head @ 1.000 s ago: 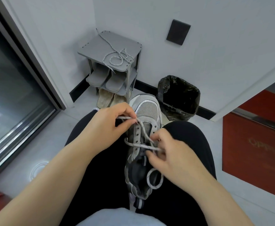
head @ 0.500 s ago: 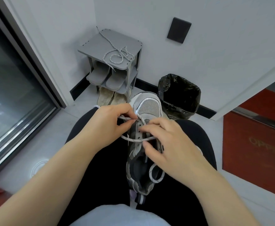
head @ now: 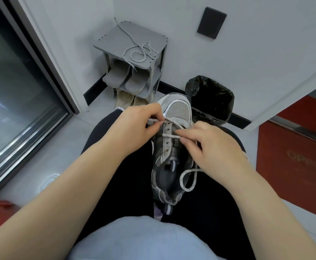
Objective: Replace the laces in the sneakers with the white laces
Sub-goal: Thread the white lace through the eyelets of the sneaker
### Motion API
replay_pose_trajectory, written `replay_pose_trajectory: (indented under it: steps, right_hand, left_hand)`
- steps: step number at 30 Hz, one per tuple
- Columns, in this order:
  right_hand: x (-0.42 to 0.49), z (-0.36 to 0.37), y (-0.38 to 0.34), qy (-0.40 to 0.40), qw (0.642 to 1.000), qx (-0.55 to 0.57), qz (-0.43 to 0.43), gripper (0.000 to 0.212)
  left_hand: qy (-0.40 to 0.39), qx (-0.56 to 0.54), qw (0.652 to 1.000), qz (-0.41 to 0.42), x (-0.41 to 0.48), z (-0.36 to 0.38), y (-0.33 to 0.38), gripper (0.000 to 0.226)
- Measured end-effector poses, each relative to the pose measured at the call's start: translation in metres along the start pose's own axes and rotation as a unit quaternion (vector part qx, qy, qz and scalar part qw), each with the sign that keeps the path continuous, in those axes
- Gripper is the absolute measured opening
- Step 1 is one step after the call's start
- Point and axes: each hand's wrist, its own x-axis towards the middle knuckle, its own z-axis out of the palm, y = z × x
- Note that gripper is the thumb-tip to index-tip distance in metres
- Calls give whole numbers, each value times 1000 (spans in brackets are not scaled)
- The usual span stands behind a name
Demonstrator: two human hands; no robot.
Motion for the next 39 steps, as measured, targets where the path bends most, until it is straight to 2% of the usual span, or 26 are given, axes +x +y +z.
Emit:
replay_pose_trajectory:
  steps: [2, 5, 8, 13, 17, 21, 25, 31, 39]
  right_hand:
    - [1, 5, 1, 21, 999, -37, 25, 28]
    - [5, 6, 13, 93, 990, -11, 108, 27]
    - [10, 1, 30, 101, 983, -10, 155, 26]
    - [9, -3, 34, 82, 989, 37, 121, 22]
    - [6, 1, 26, 101, 985, 111, 84, 14]
    - [6, 0, 30, 125, 985, 88, 86, 8]
    - [11, 0, 31, 88, 989, 73, 89, 6]
    - [17, 10, 32, 73, 990, 81, 84, 10]
    - [25, 18, 31, 126, 975, 140, 115, 7]
  left_hand:
    - [-5, 3, 1000, -4, 0, 0, 1, 3]
    - [-8, -3, 1000, 2, -1, 0, 1, 9]
    - [-4, -3, 1000, 22, -1, 1, 0, 14]
    - [-3, -3, 999, 44, 1, 2, -2, 13]
    - [-16, -15, 998, 56, 0, 1, -2, 12]
    - [-18, 2, 998, 60, -1, 0, 0, 12]
    - [-20, 24, 998, 57, -2, 1, 1, 13]
    - [-22, 43, 997, 60, -3, 1, 2, 13]
    - [-39, 87, 992, 85, 6, 1, 3, 12]
